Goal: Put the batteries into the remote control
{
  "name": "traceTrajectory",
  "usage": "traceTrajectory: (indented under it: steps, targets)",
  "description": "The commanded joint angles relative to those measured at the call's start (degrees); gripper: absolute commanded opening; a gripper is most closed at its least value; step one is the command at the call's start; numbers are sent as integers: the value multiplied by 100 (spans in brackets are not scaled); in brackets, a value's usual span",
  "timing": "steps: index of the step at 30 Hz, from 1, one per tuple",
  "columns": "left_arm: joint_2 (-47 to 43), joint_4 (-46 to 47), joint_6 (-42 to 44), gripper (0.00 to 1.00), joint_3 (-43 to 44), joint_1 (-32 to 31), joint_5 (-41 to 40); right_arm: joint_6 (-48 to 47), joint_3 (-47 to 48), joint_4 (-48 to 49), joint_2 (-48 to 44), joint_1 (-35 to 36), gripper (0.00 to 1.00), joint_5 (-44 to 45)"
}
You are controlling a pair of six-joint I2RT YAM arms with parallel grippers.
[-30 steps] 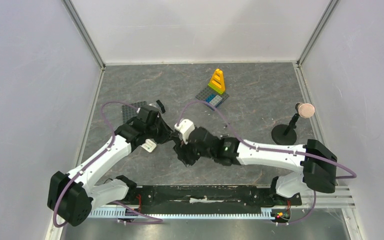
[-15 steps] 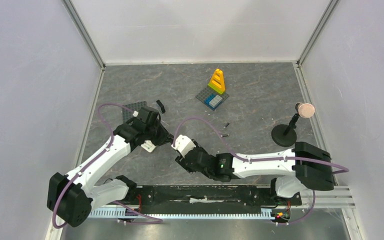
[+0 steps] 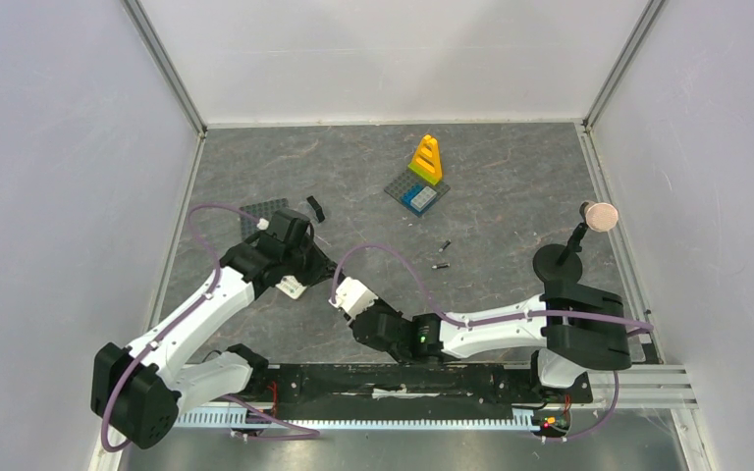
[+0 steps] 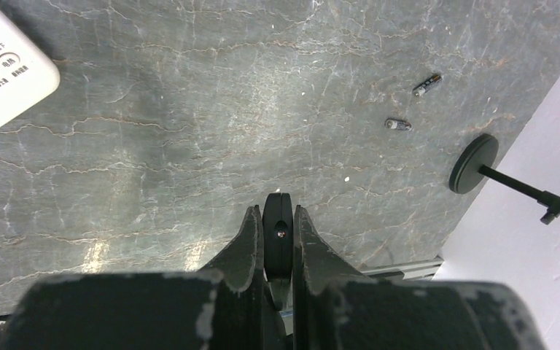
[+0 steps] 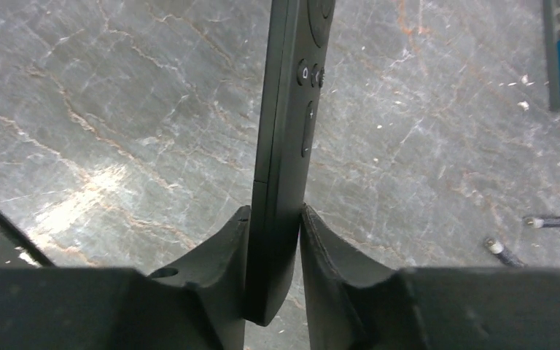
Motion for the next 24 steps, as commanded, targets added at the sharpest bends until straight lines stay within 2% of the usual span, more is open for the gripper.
traceTrajectory:
  steps: [1, 5, 7, 8, 9, 10, 12, 14, 16, 20, 24]
  targets:
    - [-137, 18, -154, 2, 110, -5, -17, -193, 200, 742, 56, -8, 24, 482]
    - [-159, 56, -168, 3, 69, -6, 46, -211, 301, 676, 111, -13, 2, 438]
    - [-208, 63, -161, 6, 69, -4, 33, -150, 301, 586, 63, -14, 0, 366]
    - [-254, 63, -153, 11, 65, -4, 14, -114, 301, 543, 11, -14, 0, 312]
    - [-303, 78, -145, 20, 60, -3, -8, -80, 286, 525, -74, -15, 0, 239]
    - [-366, 100, -136, 33, 49, -2, -37, -38, 262, 512, -172, -14, 0, 172]
    - [-525, 212, -93, 49, 11, -1, -58, 18, 251, 448, -372, -25, 0, 18]
    - [-734, 411, -46, 62, -88, 5, -59, 60, 257, 380, -590, -39, 0, -222]
    - [-952, 623, 42, 71, -181, 7, -24, 142, 278, 304, -803, -95, 0, -522]
    - [-1341, 803, 623, 73, -158, 28, 7, 374, 523, -38, -1168, -415, 0, -1178]
    - [-1758, 923, 1079, 74, -52, 67, -32, 852, 600, -109, -1508, -981, 0, -2440]
